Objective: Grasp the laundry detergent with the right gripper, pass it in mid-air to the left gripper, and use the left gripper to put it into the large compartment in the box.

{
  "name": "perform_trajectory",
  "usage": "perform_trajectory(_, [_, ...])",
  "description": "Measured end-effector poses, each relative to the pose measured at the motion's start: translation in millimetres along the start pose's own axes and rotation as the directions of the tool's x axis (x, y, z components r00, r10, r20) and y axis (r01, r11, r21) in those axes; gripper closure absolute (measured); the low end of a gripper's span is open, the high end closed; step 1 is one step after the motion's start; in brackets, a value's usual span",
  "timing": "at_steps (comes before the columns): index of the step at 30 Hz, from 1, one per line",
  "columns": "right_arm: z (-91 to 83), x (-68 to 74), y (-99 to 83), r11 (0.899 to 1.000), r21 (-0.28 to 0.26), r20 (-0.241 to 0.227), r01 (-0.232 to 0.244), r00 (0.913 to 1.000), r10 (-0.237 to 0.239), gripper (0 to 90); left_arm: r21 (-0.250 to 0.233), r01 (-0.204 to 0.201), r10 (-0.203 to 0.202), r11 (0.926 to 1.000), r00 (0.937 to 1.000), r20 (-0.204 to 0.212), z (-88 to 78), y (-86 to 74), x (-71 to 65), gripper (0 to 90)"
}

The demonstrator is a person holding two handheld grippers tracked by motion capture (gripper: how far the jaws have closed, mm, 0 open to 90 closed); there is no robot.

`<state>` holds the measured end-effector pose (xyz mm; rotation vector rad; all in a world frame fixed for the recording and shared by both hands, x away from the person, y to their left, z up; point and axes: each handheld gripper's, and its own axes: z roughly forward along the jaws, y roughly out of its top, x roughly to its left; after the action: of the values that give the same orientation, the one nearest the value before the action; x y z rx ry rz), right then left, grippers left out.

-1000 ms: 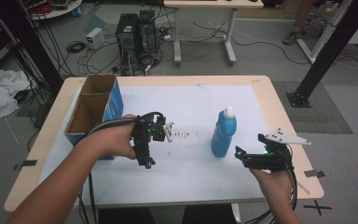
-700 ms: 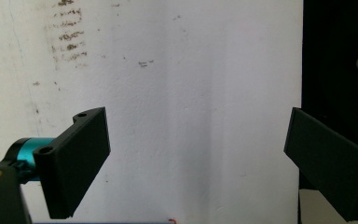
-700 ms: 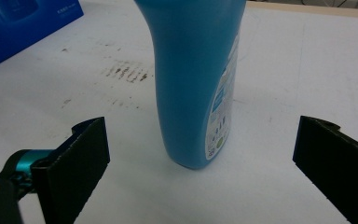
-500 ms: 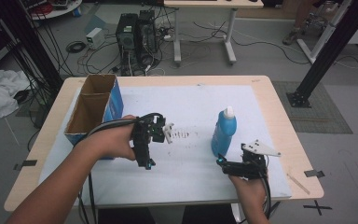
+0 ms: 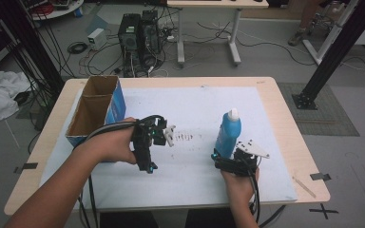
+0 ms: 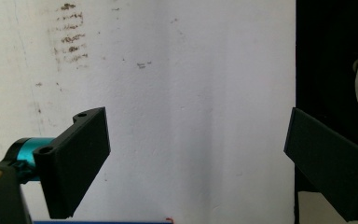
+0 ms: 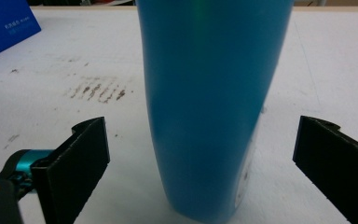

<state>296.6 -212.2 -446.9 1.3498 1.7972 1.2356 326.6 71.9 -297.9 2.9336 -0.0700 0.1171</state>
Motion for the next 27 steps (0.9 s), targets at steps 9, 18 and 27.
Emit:
perform_trajectory(9, [12.5,6.5,5.8,1.0,-0.026,0.03,-0.002,0.9996,0.003,2.7,-0.004,0.006,-0.006,1.0,1.0,0.001,-0.6,-3.9,-0.2,6.8])
perform_trajectory(18, [19.9,4.8,8.9,0.997,-0.06,0.075,-0.039,0.9963,0.043,6.4,-0.005,0.015,-0.015,0.9999,0.9999,0.007,0.9,-8.1,0.8,6.8])
perform_trajectory(27, [18.8,7.0,15.8,0.996,-0.088,0.114,-0.007,0.9934,0.017,21.0,-0.003,0.01,-0.01,0.9999,0.9999,0.014,2.9,-7.3,2.8,6.8])
